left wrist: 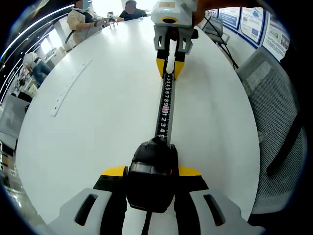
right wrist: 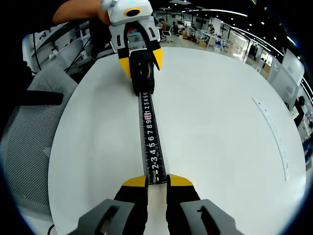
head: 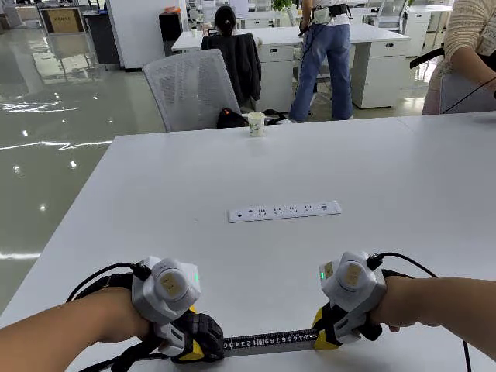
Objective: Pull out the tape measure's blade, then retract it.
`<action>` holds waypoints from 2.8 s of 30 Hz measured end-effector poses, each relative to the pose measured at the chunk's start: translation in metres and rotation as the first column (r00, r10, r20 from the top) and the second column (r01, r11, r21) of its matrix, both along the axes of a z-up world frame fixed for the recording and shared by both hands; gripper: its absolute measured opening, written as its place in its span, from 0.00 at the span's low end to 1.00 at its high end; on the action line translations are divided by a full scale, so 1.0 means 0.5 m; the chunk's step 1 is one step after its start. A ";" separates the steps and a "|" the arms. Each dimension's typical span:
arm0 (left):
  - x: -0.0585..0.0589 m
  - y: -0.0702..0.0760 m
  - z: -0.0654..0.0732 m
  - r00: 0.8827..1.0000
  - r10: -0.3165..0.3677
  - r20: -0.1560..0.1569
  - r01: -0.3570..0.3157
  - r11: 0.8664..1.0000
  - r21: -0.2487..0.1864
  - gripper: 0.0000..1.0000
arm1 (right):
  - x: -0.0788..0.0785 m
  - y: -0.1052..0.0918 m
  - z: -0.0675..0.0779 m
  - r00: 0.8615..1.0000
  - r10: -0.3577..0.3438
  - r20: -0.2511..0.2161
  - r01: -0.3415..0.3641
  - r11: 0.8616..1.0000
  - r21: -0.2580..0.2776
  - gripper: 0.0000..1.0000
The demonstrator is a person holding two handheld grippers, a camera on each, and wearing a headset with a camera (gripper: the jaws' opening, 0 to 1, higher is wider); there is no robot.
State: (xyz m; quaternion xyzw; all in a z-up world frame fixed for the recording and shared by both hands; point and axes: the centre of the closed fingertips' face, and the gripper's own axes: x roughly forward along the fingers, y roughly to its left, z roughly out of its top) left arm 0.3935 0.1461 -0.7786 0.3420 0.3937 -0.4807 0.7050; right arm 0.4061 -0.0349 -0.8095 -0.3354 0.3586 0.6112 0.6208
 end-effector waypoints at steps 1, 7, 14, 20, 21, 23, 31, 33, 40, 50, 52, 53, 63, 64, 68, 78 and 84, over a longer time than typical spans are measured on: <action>0.000 0.000 0.000 1.000 0.000 0.000 0.000 1.000 0.001 0.31 | 0.000 -0.001 0.000 1.000 -0.002 -0.001 0.002 1.000 0.000 0.11; 0.000 0.000 0.000 1.000 0.000 -0.001 0.000 1.000 0.002 0.31 | 0.001 -0.007 0.000 1.000 -0.004 -0.001 0.004 1.000 -0.002 0.11; 0.000 0.000 -0.001 1.000 0.002 -0.001 -0.002 1.000 -0.001 0.31 | 0.001 -0.013 0.000 1.000 0.001 0.001 -0.001 1.000 -0.007 0.10; 0.000 0.000 -0.001 1.000 0.003 -0.001 -0.003 1.000 -0.001 0.31 | 0.002 -0.021 0.000 1.000 -0.004 0.001 0.004 1.000 -0.008 0.10; 0.000 -0.001 -0.001 1.000 0.002 0.000 -0.002 1.000 0.000 0.31 | 0.002 -0.023 0.001 1.000 -0.007 0.000 0.007 1.000 -0.007 0.10; 0.000 -0.001 -0.001 1.000 0.002 0.000 -0.002 1.000 -0.001 0.31 | 0.002 -0.026 0.001 1.000 -0.009 0.000 0.009 1.000 -0.006 0.10; -0.001 -0.002 -0.001 1.000 0.002 -0.001 -0.002 1.000 -0.001 0.31 | 0.002 -0.033 0.001 1.000 -0.011 -0.002 0.011 1.000 -0.008 0.10; -0.001 -0.002 -0.001 1.000 0.003 -0.001 -0.003 1.000 -0.001 0.31 | 0.001 -0.035 0.001 1.000 -0.008 -0.001 0.008 1.000 -0.010 0.10; -0.001 -0.002 -0.001 1.000 0.003 -0.001 -0.003 1.000 -0.001 0.31 | 0.003 -0.042 0.001 1.000 -0.014 -0.002 0.014 1.000 -0.011 0.10; -0.001 -0.002 -0.001 1.000 0.003 -0.001 -0.003 1.000 0.002 0.31 | 0.004 -0.049 0.001 1.000 -0.029 -0.005 0.029 1.000 -0.007 0.10; 0.000 -0.001 -0.001 1.000 0.002 -0.002 -0.002 1.000 0.002 0.31 | 0.004 -0.051 0.001 1.000 -0.026 -0.005 0.026 1.000 -0.010 0.10; 0.000 -0.001 -0.002 1.000 0.002 -0.002 -0.002 1.000 0.002 0.31 | 0.004 -0.052 0.001 1.000 -0.024 -0.005 0.024 1.000 -0.012 0.10; 0.000 -0.001 -0.001 1.000 0.003 -0.002 -0.003 1.000 0.001 0.31 | 0.006 -0.064 0.001 0.999 -0.037 -0.008 0.037 0.999 -0.009 0.10; 0.000 -0.001 -0.001 1.000 0.003 -0.002 -0.003 1.000 0.001 0.31 | 0.006 -0.064 0.002 0.999 -0.037 -0.009 0.037 0.999 -0.009 0.10; 0.000 -0.002 -0.001 1.000 0.003 -0.003 -0.003 1.000 0.002 0.31 | 0.005 -0.069 0.001 0.999 -0.038 -0.007 0.038 0.999 -0.011 0.10; -0.001 -0.002 -0.001 1.000 0.003 -0.001 -0.003 1.000 0.004 0.31 | 0.006 -0.084 0.001 0.999 -0.040 -0.006 0.040 0.999 -0.022 0.10; -0.001 -0.002 -0.001 1.000 0.004 -0.001 -0.004 1.000 0.004 0.31 | 0.008 -0.093 0.002 0.999 -0.047 -0.006 0.047 0.999 -0.024 0.10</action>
